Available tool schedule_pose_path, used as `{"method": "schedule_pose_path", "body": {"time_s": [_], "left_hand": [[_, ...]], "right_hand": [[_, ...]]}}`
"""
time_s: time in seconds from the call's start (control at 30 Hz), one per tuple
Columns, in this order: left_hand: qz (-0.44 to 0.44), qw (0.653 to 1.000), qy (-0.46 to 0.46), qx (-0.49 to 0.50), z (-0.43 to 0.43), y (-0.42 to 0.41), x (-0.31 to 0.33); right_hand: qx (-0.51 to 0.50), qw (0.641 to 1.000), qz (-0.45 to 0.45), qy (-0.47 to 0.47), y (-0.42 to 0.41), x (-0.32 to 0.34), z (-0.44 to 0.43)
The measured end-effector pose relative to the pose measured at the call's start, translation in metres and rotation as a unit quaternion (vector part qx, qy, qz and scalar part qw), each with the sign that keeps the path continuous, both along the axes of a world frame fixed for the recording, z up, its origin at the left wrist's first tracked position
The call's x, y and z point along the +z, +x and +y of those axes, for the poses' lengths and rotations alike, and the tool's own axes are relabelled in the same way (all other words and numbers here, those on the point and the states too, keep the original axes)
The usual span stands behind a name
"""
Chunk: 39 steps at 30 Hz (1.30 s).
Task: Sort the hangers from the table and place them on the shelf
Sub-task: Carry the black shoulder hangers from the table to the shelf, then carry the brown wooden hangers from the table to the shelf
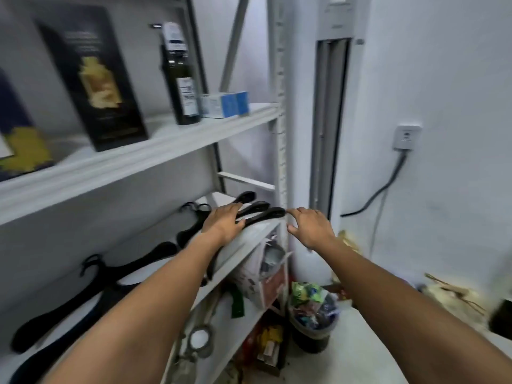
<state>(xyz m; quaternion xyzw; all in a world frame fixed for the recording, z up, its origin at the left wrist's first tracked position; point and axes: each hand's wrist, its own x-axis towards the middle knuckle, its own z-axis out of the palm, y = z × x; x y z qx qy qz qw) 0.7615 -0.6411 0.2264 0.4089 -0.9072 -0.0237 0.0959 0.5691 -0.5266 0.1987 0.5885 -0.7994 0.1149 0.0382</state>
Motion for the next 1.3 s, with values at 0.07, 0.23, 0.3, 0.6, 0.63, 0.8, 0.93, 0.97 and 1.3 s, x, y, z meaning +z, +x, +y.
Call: {"method": "schedule_pose_path", "body": {"time_s": [0.07,0.23,0.3,0.6,0.63,0.8,0.93,0.97,1.3], "left_hand": [[-0.005,0.999,-0.011,-0.046,0.02,-0.045,-0.002],[-0.023,0.986,-0.001,-0.163,0.096,-0.164,-0.011],[-0.023,0.975,-0.001,-0.219,0.133,-0.21,-0.015],[-0.05,0.907,0.003,-0.417,0.296,-0.352,-0.049],[-0.054,0.898,0.005,-0.436,0.314,-0.363,-0.053],[-0.059,0.852,0.018,-0.521,0.395,-0.405,-0.073],[-0.107,0.822,0.012,-0.559,0.448,-0.427,-0.1],[-0.123,0.815,0.009,-0.566,0.46,-0.433,-0.109],[-0.242,0.78,0.034,-0.576,0.527,-0.479,-0.203]], "right_hand": [[-0.037,0.999,0.0,0.007,-0.036,-0.006,0.038],[-0.173,0.985,-0.007,0.026,-0.122,-0.025,0.16],[-0.239,0.97,-0.02,0.036,-0.148,-0.033,0.215],[-0.456,0.887,-0.035,0.064,-0.197,-0.062,0.422],[-0.475,0.876,-0.042,0.068,-0.197,-0.064,0.441],[-0.555,0.827,-0.06,0.073,-0.194,-0.08,0.521],[-0.617,0.78,-0.084,0.068,-0.191,-0.098,0.567],[-0.63,0.769,-0.084,0.071,-0.191,-0.102,0.576],[-0.722,0.676,-0.114,0.087,-0.174,-0.16,0.635]]}}
